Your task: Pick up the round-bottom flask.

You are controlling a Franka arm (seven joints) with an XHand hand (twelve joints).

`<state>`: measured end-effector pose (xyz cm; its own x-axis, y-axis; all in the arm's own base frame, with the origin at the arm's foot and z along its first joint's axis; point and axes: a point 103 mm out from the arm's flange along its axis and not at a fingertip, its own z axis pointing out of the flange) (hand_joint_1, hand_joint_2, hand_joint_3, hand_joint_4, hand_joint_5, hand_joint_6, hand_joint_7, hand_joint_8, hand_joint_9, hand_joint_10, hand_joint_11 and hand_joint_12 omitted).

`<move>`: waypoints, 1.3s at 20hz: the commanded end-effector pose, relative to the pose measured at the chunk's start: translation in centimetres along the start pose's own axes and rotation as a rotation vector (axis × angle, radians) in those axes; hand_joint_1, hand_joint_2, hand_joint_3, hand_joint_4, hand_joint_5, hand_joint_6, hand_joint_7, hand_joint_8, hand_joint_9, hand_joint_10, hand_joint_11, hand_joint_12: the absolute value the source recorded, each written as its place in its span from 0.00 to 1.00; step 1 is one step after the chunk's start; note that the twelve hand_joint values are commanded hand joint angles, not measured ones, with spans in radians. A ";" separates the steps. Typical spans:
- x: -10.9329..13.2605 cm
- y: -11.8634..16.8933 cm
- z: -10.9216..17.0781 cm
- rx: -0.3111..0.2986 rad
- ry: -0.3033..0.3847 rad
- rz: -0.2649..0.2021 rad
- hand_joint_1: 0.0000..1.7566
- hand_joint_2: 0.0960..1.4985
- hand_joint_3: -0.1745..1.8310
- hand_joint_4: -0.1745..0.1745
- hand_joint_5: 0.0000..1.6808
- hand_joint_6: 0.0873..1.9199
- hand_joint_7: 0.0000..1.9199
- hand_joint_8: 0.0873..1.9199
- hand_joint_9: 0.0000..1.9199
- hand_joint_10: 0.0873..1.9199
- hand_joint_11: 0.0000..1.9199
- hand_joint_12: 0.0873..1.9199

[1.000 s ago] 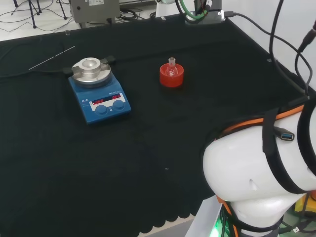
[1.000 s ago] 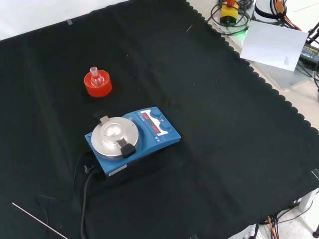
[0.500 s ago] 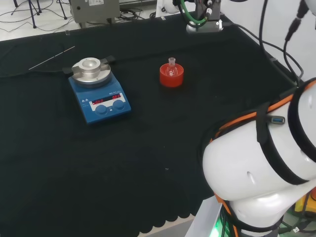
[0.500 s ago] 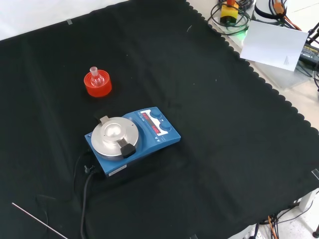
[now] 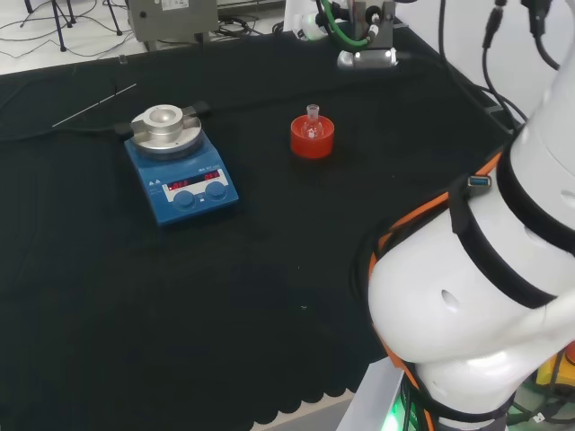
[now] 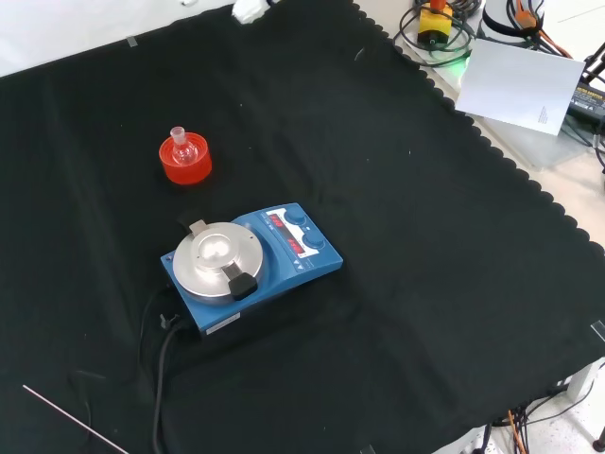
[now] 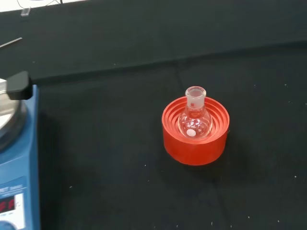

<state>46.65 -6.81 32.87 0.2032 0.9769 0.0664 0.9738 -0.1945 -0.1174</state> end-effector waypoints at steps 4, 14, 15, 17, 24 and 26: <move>-1.7 5.3 3.1 -0.016 0.024 0.018 0.21 0.78 0.18 0.31 0.17 0.00 0.07 0.28 0.12 0.33 0.00 0.57; -3.0 8.0 7.3 0.014 0.058 0.019 0.23 0.77 0.18 0.30 0.19 0.00 0.08 0.29 0.12 0.33 0.00 0.57; -3.2 8.3 7.8 0.019 0.065 0.025 0.24 0.77 0.18 0.30 0.19 0.00 0.08 0.30 0.12 0.33 0.00 0.57; -3.5 8.9 8.8 0.026 0.083 0.035 0.26 0.75 0.18 0.29 0.20 0.00 0.09 0.30 0.13 0.33 0.00 0.59; -3.7 10.2 11.2 0.015 0.113 0.032 0.35 0.65 0.23 0.27 0.24 0.00 0.10 0.33 0.17 0.34 0.00 0.66; -3.8 10.6 11.9 0.017 0.116 0.035 0.37 0.61 0.28 0.26 0.26 0.00 0.11 0.33 0.18 0.34 0.00 0.68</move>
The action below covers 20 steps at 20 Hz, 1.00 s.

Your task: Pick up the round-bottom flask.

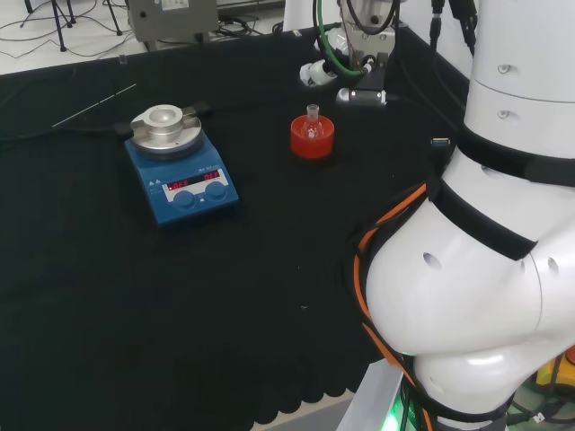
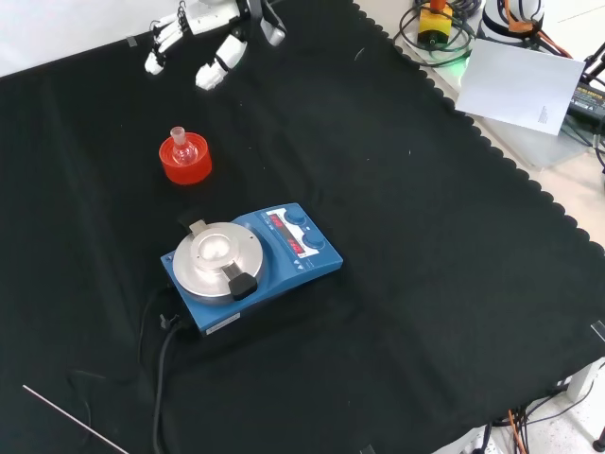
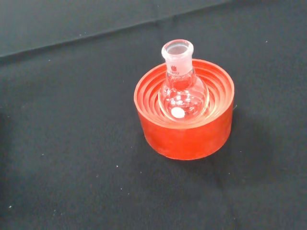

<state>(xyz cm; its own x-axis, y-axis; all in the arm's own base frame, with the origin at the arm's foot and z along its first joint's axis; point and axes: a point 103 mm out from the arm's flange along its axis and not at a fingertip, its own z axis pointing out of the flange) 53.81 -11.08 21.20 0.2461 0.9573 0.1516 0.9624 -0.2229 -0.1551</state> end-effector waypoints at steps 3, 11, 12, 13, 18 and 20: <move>-0.2 1.7 1.8 -0.024 0.021 0.007 0.38 0.57 0.31 0.26 0.26 0.00 0.11 0.33 0.18 0.34 0.00 0.68; -0.5 3.6 4.5 -0.023 0.069 0.004 0.41 0.51 0.35 0.27 0.28 0.00 0.12 0.34 0.19 0.35 0.00 0.69; -0.4 3.7 4.8 -0.024 0.072 0.003 0.41 0.51 0.35 0.27 0.29 0.00 0.12 0.34 0.19 0.35 0.00 0.69; -0.3 3.9 5.0 -0.023 0.073 0.003 0.41 0.50 0.35 0.27 0.29 0.00 0.12 0.34 0.19 0.35 0.00 0.69; -0.2 4.4 5.7 -0.032 0.094 0.008 0.43 0.48 0.35 0.28 0.30 0.00 0.11 0.34 0.19 0.35 0.00 0.70; -0.4 4.8 6.0 -0.030 0.095 0.009 0.44 0.47 0.35 0.28 0.31 0.00 0.12 0.34 0.19 0.34 0.00 0.70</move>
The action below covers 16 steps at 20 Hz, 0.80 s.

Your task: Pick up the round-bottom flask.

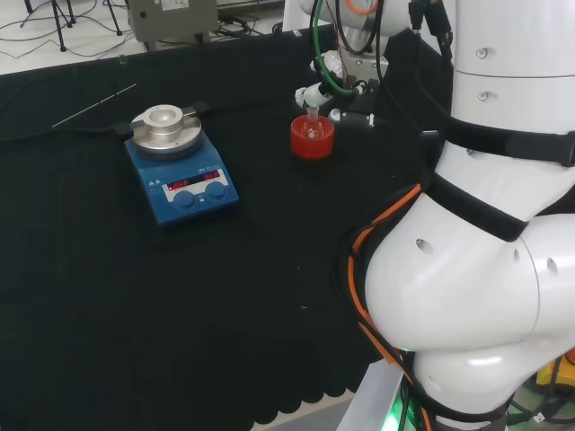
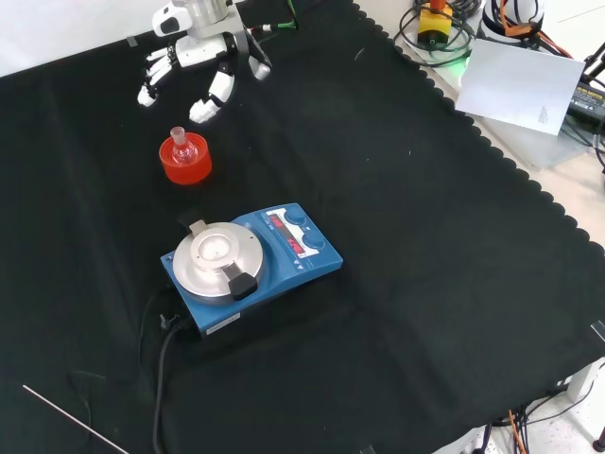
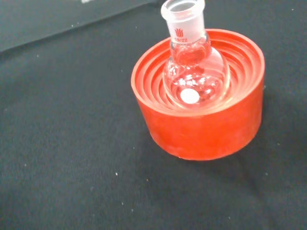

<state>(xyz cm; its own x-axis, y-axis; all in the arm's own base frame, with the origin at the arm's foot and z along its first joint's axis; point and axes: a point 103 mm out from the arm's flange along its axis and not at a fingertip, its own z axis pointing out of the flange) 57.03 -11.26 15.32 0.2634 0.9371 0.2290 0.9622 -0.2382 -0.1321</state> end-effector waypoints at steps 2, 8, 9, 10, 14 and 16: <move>-0.5 1.1 1.0 0.002 0.013 0.002 0.44 0.46 0.35 0.29 0.31 0.00 0.12 0.34 0.20 0.34 0.00 0.70; -1.6 2.0 1.7 0.014 -0.008 0.010 0.46 0.44 0.37 0.29 0.32 0.00 0.12 0.33 0.20 0.34 0.01 0.70; -1.8 2.1 1.8 0.016 -0.012 0.011 0.46 0.44 0.37 0.29 0.32 0.00 0.12 0.33 0.20 0.34 0.01 0.70; -2.0 2.2 2.0 0.018 -0.014 0.012 0.46 0.44 0.37 0.29 0.33 0.00 0.12 0.33 0.20 0.34 0.01 0.70; -2.8 2.7 2.6 0.031 -0.018 0.019 0.46 0.44 0.37 0.30 0.33 0.00 0.13 0.33 0.21 0.34 0.01 0.70; -3.1 2.9 3.0 0.039 -0.016 0.021 0.46 0.44 0.37 0.30 0.33 0.00 0.13 0.33 0.21 0.34 0.01 0.70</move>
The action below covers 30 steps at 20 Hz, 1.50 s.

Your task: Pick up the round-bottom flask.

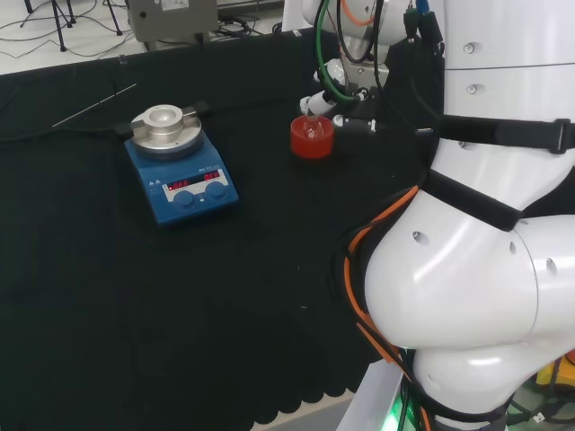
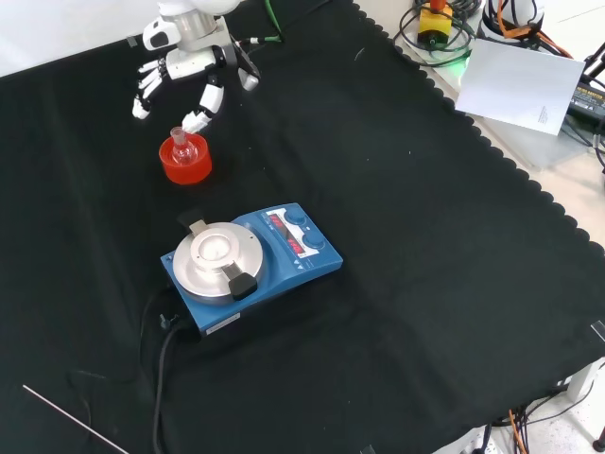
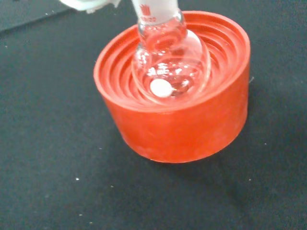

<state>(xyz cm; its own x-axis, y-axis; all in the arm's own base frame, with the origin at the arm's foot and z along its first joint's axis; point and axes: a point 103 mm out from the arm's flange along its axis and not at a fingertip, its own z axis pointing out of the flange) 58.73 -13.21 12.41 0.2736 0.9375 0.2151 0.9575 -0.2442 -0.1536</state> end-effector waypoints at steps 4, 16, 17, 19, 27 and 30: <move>-1.4 0.6 1.4 0.034 -0.006 0.004 0.47 0.44 0.37 0.31 0.34 0.00 0.13 0.33 0.21 0.34 0.01 0.70; -0.9 0.4 2.5 0.057 -0.023 -0.015 0.47 0.43 0.38 0.32 0.39 0.01 0.13 0.33 0.21 0.33 0.01 0.70; -0.9 0.4 2.5 0.058 -0.022 -0.016 0.47 0.43 0.38 0.33 0.39 0.01 0.13 0.33 0.21 0.33 0.01 0.70; 0.1 0.2 3.2 0.059 -0.024 -0.015 0.47 0.43 0.38 0.33 0.40 0.02 0.13 0.33 0.21 0.33 0.02 0.70; 0.5 0.2 3.1 0.053 -0.037 -0.018 0.47 0.42 0.38 0.33 0.43 0.04 0.14 0.32 0.21 0.33 0.02 0.69; 0.6 0.2 3.1 0.045 -0.041 -0.015 0.47 0.42 0.38 0.32 0.42 0.12 0.14 0.32 0.22 0.32 0.02 0.69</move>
<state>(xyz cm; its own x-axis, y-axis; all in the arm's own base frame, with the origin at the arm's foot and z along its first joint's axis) 58.78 -12.04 9.50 0.2524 0.9503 0.1822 0.9558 -0.2155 -0.2000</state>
